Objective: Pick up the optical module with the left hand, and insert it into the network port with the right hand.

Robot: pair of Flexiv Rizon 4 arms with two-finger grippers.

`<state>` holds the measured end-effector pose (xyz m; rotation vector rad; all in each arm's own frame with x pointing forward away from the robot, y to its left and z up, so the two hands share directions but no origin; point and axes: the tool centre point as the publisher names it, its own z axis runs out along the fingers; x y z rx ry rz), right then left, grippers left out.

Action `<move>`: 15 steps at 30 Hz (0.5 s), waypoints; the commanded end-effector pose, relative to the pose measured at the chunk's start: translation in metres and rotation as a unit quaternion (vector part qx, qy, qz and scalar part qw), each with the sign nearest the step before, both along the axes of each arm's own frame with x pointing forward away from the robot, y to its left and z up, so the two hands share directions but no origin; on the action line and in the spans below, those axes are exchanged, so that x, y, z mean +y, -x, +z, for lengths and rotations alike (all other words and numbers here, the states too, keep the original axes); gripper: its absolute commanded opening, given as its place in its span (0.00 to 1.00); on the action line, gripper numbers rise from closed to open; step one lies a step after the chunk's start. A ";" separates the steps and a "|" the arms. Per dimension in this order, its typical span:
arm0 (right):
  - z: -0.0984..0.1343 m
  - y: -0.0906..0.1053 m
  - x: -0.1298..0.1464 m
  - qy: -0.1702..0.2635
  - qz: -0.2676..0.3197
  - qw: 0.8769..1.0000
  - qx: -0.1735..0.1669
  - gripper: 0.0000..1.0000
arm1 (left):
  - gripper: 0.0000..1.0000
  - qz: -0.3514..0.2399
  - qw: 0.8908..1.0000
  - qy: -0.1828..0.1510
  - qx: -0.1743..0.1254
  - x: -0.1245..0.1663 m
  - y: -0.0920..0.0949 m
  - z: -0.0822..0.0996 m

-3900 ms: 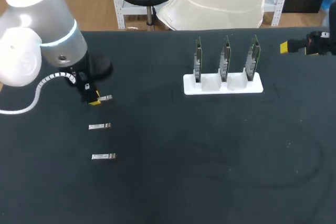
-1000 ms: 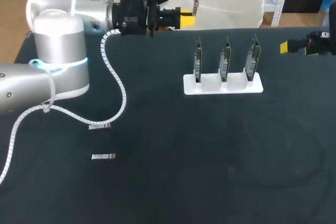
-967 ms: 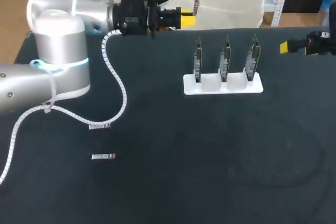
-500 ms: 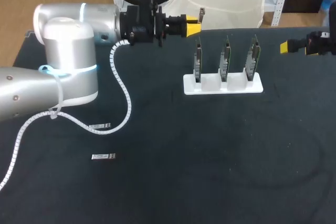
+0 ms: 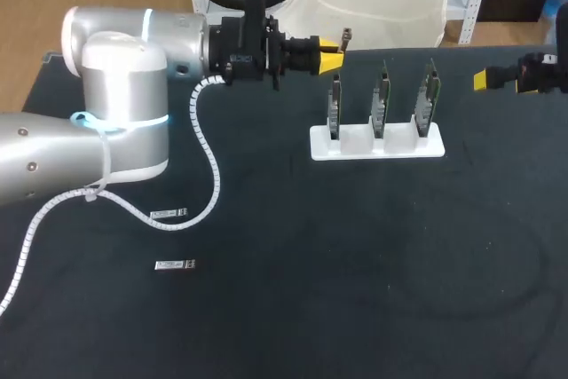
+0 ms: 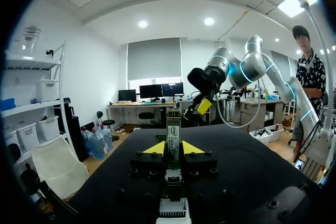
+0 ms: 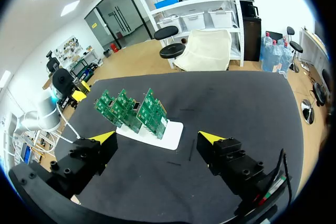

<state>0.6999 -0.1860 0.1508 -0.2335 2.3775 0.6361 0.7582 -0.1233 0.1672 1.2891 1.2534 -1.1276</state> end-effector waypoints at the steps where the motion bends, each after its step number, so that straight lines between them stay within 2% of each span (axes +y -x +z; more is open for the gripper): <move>1: 0.000 0.001 0.001 0.001 -0.002 1.000 0.000 1.00 | 0.00 -0.002 1.000 -0.005 0.003 0.004 -0.003 -0.003; 9: 0.000 0.001 0.001 0.001 -0.002 1.000 0.000 1.00 | 0.00 0.013 1.000 -0.005 0.017 0.008 -0.008 -0.004; 15: 0.000 0.001 0.001 0.001 -0.002 1.000 0.000 1.00 | 0.00 0.006 1.000 -0.005 0.017 0.005 0.001 -0.005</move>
